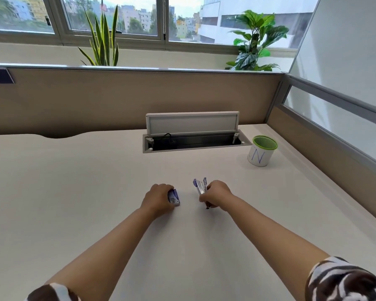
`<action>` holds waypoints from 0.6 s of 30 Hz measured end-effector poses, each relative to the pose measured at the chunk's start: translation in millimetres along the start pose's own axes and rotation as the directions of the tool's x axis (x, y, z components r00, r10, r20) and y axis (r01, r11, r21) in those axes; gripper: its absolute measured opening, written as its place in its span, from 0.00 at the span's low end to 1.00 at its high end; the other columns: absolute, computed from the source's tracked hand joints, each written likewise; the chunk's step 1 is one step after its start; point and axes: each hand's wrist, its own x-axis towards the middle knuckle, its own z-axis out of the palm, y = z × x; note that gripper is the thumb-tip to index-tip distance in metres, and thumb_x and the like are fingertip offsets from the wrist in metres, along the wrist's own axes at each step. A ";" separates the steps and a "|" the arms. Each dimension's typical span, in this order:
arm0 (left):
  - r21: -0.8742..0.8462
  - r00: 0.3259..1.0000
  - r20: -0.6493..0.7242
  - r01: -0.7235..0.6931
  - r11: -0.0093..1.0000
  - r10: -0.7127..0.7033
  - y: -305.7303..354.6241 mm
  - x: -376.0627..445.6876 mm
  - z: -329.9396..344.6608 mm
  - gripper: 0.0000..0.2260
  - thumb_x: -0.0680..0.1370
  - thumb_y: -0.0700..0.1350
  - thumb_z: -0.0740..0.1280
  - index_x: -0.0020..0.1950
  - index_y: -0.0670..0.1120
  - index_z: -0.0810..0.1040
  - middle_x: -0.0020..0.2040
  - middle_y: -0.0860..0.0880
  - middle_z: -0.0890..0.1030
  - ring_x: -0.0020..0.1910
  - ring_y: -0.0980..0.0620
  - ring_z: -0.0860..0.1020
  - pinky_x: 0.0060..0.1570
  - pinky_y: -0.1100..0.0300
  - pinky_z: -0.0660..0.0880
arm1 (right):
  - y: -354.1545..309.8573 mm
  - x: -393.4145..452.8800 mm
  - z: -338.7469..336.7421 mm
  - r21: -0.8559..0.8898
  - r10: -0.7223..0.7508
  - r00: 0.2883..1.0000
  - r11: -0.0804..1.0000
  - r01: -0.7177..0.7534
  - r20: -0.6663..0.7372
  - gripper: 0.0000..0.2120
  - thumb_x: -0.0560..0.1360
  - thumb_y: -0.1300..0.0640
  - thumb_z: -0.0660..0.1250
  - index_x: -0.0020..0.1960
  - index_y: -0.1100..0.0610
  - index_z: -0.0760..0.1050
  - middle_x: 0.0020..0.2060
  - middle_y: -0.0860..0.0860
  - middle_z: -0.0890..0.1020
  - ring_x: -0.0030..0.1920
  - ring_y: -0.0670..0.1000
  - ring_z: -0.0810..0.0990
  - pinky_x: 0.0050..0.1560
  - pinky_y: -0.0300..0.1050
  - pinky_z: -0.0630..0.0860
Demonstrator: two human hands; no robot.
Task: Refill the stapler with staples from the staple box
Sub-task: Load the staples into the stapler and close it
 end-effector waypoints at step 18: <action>-0.127 0.987 0.031 0.159 0.979 -0.156 -37.8 -29.0 -21.9 0.28 0.71 0.46 0.69 0.70 0.54 0.68 0.66 0.44 0.70 0.64 0.45 0.72 0.64 0.56 0.69 | -25.2 9.5 34.3 -0.261 0.087 0.996 0.961 -0.090 -0.022 0.13 0.69 0.60 0.67 0.32 0.57 0.63 0.28 0.49 0.71 0.26 0.47 0.69 0.24 0.37 0.63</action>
